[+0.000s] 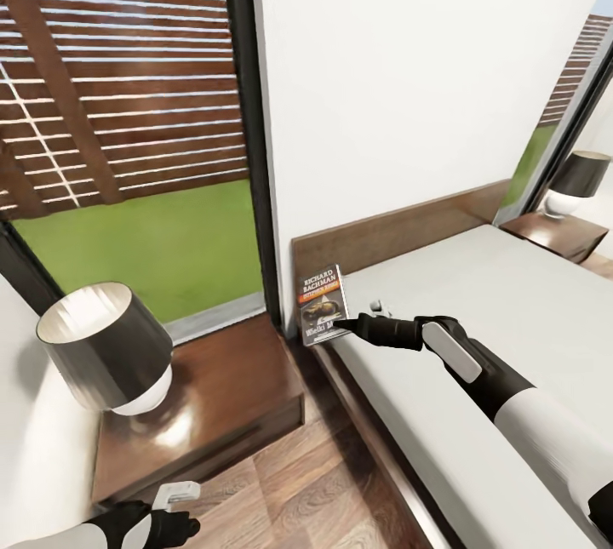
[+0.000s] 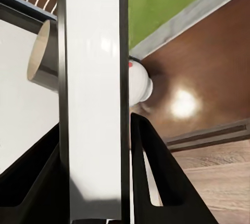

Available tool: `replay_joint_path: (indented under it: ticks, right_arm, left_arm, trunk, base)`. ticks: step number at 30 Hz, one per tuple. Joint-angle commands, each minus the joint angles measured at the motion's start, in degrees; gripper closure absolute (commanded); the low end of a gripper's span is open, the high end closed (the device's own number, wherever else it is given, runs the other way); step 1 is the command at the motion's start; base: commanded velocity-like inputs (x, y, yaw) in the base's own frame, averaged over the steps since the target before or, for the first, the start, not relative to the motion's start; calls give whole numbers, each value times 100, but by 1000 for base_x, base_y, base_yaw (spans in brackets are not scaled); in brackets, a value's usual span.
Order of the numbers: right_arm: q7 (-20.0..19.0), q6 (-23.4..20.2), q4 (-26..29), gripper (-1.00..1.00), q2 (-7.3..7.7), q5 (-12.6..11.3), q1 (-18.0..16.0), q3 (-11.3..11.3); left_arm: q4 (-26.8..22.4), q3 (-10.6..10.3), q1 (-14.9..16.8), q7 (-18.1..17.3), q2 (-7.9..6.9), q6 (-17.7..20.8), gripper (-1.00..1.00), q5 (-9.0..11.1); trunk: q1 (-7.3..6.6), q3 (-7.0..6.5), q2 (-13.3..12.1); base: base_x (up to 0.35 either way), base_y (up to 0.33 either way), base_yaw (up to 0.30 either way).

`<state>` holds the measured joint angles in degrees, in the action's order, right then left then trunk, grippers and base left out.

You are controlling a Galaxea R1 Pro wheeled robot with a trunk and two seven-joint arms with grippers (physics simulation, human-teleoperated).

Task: In the bedroom, move the book from the bed onto either nightstand, and place the two sandals side by side next to the bed.

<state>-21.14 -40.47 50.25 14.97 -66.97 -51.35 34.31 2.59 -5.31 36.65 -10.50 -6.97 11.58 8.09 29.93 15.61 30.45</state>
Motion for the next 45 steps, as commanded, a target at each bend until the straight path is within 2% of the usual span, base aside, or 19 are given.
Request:
replay_joint_path:
  ticks: [1,9,13,23,45]
  right_arm:
    - [-14,-5,1,100,6,-2,-6,14]
    - [-17,-9,1,100,6,-1,-8,10]
    - [-17,-21,1,100,6,-1,-9,0]
    - [-14,-22,2,100,6,7,-8,5]
    - [-6,-22,2,100,6,8,-7,5]
  left_arm:
    - [12,-49,9,-23,-1,11,-100,61]
    - [10,-48,9,254,12,18,-100,61]
    - [11,-46,9,328,77,14,-100,61]
    - [9,-42,9,339,97,11,-100,61]
    - [7,-41,9,342,99,4,-100,61]
  trunk:
    - [3,1,9]
    - [3,-66,9]
    - [3,-86,9]
    - [3,-123,9]
    - [3,-300,9]
  base:
    - [0,0,176]
    - [61,-224,164]
    - [46,-129,120]
    - [7,-20,59]
    - [0,-1,117]
